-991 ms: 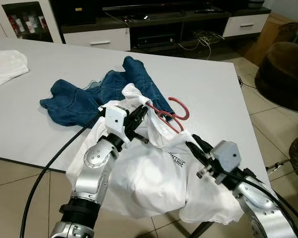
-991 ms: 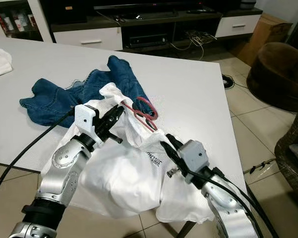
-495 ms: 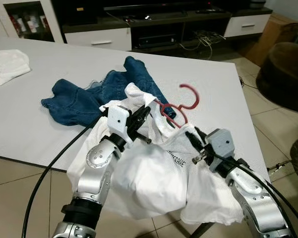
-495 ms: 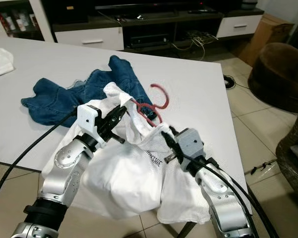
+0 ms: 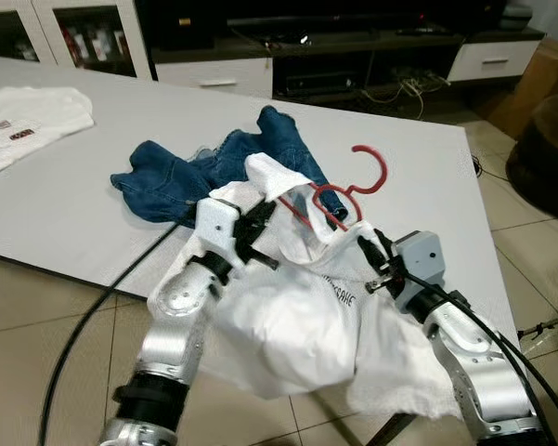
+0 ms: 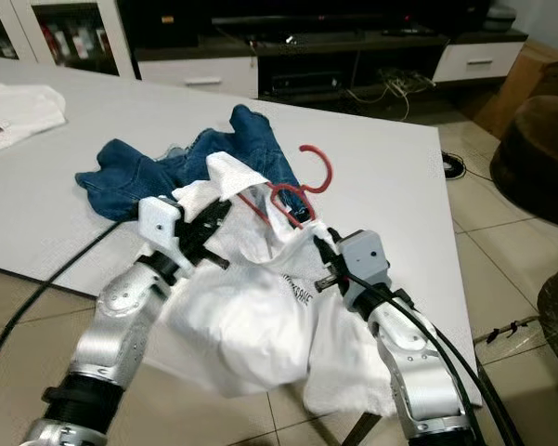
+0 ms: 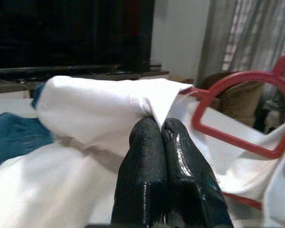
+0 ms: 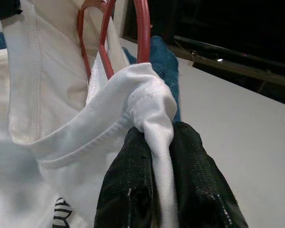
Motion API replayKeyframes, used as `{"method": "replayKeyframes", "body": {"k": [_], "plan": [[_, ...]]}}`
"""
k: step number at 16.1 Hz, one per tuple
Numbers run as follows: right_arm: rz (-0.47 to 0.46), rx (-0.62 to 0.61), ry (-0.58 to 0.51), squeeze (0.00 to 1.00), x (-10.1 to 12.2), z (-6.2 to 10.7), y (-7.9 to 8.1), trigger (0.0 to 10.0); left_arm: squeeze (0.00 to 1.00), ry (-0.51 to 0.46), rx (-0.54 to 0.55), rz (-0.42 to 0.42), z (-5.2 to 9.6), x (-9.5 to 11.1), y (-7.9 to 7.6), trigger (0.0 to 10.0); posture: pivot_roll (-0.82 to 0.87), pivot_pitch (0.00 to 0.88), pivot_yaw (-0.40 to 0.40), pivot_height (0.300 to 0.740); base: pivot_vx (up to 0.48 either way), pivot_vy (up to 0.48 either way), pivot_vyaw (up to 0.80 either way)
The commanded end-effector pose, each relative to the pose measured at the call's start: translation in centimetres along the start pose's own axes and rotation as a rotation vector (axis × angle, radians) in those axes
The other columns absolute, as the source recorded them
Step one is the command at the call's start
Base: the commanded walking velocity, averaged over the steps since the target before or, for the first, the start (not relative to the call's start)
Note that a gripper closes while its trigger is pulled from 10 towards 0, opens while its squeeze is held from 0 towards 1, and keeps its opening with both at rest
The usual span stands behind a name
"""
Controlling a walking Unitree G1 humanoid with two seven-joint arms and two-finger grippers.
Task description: Hang hanger
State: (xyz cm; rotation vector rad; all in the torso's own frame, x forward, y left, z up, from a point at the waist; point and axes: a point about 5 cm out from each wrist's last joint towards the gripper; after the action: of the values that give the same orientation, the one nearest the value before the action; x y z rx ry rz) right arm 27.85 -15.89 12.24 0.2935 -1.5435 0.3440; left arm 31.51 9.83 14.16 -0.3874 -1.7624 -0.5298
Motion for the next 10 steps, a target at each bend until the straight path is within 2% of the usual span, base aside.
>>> {"method": "replayKeyframes", "body": {"k": [1,10], "plan": [[-0.008,-0.013,-0.001,0.0,0.12,-0.04,-0.26,10.0,0.0,-0.021,-0.004,-0.021,-0.07,0.49,0.07,0.0,0.02,0.032,0.003,0.74,0.0,0.0,0.0],[0.008,-0.021,0.016,0.0,0.02,0.11,-0.59,10.0,0.0,-0.016,-0.004,-0.019,0.01,0.37,-0.16,0.0,0.01,0.036,0.001,0.74,0.0,0.0,0.0]]}}
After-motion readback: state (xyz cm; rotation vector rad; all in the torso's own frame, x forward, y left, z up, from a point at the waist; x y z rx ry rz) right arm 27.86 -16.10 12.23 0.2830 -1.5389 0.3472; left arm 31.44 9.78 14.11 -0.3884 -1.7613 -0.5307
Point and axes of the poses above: a point about 5 cm out from each wrist's last joint towards the gripper, its own z axis pointing back from the gripper into the wrist, its own x axis along the axis of the wrist's last joint, y = z × x, and after that the axes turned 9 degrees about -z, right-handed
